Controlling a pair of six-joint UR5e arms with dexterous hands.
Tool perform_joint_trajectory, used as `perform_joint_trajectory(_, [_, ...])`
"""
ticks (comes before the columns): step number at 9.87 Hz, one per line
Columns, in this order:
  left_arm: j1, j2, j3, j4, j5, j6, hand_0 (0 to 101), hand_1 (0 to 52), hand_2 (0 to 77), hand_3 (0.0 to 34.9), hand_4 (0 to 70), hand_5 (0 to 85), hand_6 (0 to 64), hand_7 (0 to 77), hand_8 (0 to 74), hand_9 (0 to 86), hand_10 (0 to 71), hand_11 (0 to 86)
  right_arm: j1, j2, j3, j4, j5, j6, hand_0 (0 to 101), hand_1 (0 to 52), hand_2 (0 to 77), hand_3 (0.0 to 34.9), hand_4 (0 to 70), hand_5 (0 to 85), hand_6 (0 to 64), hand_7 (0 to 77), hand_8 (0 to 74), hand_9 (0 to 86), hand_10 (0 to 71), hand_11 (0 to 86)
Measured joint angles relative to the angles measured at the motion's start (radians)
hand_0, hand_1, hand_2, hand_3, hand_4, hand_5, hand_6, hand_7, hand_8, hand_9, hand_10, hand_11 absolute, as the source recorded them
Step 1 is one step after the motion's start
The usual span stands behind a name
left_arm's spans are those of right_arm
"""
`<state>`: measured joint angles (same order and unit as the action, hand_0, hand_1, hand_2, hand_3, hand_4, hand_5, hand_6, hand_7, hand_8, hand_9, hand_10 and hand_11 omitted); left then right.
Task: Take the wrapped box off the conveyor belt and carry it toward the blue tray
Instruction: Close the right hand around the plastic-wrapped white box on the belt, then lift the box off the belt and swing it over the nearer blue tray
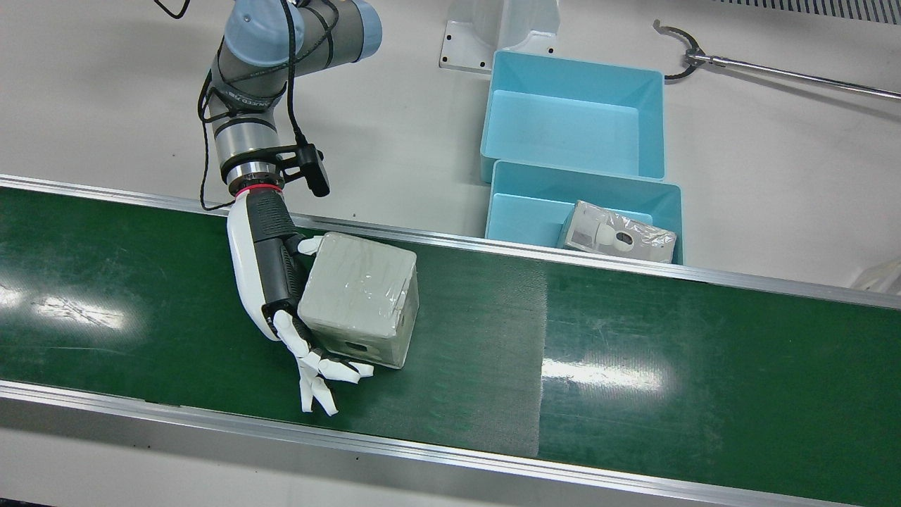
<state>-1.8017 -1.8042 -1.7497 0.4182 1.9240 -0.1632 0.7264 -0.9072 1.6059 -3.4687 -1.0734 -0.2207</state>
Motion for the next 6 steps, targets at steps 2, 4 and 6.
perform_joint_trajectory(2, [0.0, 0.0, 0.0, 0.0, 0.0, 0.0, 0, 0.0, 1.1, 0.0, 0.0, 1.1, 0.5, 0.5, 0.5, 0.0, 0.0, 0.5, -0.002, 0.019, -0.016, -0.002, 0.01, -0.001, 60, 21.8, 29.5, 0.0, 28.9, 32.7, 22.4, 36.0, 24.0, 32.2, 8.2, 1.1])
perform_joint_trajectory(4, [0.0, 0.0, 0.0, 0.0, 0.0, 0.0, 0, 0.0, 1.1, 0.0, 0.0, 1.1, 0.5, 0.5, 0.5, 0.0, 0.0, 0.5, -0.003, 0.022, -0.015, -0.005, 0.012, 0.002, 61, 19.1, 31.6, 0.1, 31.1, 33.3, 24.5, 36.0, 29.5, 36.0, 18.5, 13.6])
perform_joint_trajectory(6, [0.0, 0.0, 0.0, 0.0, 0.0, 0.0, 0, 0.0, 0.5, 0.0, 0.0, 1.1, 0.5, 0.5, 0.5, 0.5, 0.0, 0.5, -0.006, 0.018, 0.038, -0.021, 0.013, 0.002, 55, 19.1, 31.6, 0.1, 19.1, 45.3, 26.7, 37.1, 33.8, 38.2, 33.3, 29.5])
